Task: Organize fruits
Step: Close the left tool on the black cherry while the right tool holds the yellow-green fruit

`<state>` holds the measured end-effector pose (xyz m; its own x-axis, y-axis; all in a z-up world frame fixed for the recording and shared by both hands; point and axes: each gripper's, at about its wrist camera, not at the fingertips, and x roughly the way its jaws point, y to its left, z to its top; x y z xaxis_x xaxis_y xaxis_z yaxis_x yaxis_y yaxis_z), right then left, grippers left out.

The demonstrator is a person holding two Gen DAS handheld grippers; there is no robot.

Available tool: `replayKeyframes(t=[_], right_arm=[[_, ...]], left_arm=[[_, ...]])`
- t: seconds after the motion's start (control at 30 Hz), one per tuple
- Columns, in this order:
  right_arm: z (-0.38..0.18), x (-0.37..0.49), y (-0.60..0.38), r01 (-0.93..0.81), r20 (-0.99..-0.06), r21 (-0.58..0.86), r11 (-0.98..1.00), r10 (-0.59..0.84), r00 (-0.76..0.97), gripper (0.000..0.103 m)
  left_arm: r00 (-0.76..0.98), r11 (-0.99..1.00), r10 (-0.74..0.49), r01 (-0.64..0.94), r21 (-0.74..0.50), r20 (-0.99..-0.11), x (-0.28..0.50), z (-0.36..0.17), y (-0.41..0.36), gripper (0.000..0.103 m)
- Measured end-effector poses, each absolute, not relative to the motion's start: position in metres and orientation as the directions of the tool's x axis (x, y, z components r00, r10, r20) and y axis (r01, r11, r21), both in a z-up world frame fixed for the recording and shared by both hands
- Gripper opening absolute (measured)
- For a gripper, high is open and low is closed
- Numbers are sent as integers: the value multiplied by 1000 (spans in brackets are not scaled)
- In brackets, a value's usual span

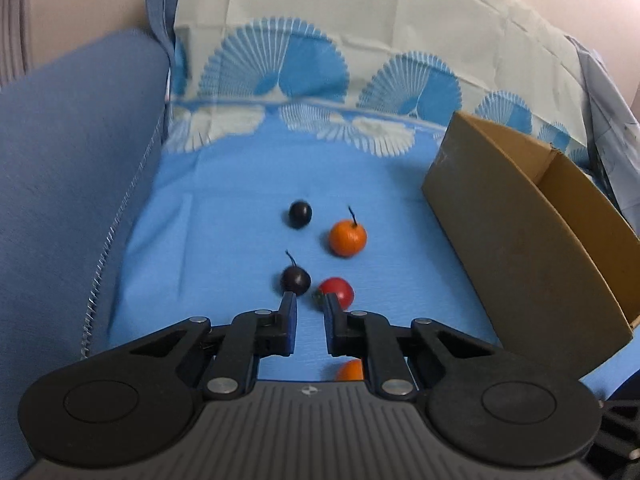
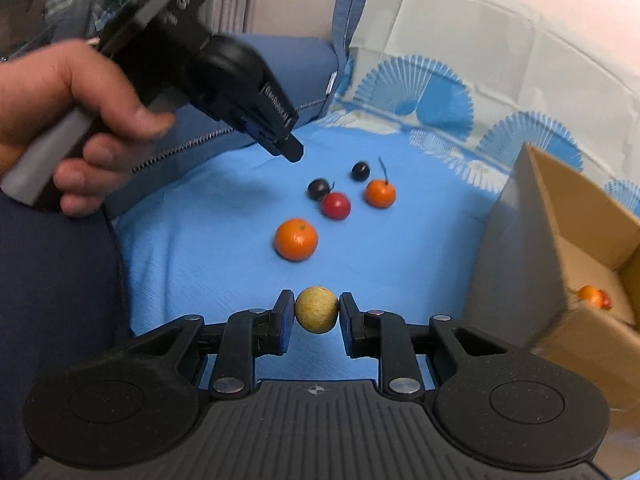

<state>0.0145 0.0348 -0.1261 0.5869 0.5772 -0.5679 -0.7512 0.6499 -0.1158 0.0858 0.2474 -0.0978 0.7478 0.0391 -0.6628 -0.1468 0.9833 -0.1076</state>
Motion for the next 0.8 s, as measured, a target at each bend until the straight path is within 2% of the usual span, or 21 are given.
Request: replayKeyframes(t=[0.13, 0.43, 0.5, 0.57, 0.7, 0.8], right_arm=[[-132, 26, 46, -752, -567, -65, 656, 596, 569, 25], [-149, 32, 48, -739, -620, -65, 670, 553, 556, 26], [-149, 35, 47, -732, -624, -53, 679, 550, 555, 26], [-150, 38, 46, -727, -631, -44, 685, 545, 551, 26], [-155, 42, 47, -723, -646, -42, 689, 533, 546, 26], [-158, 43, 47, -722, -658, -45, 691, 523, 542, 26]], left_arm=[[744, 970, 28, -181, -161, -667, 97, -105, 258, 18], [767, 957, 73, -234, -172, -638, 124, -118, 256, 22], [780, 941, 69, -257, -219, -622, 129, -123, 257, 35], [774, 922, 76, -295, -251, -629, 135, -130, 259, 39], [734, 917, 120, -339, -208, -668, 149, -142, 254, 39], [737, 920, 133, -341, -194, -663, 152, -145, 253, 39]])
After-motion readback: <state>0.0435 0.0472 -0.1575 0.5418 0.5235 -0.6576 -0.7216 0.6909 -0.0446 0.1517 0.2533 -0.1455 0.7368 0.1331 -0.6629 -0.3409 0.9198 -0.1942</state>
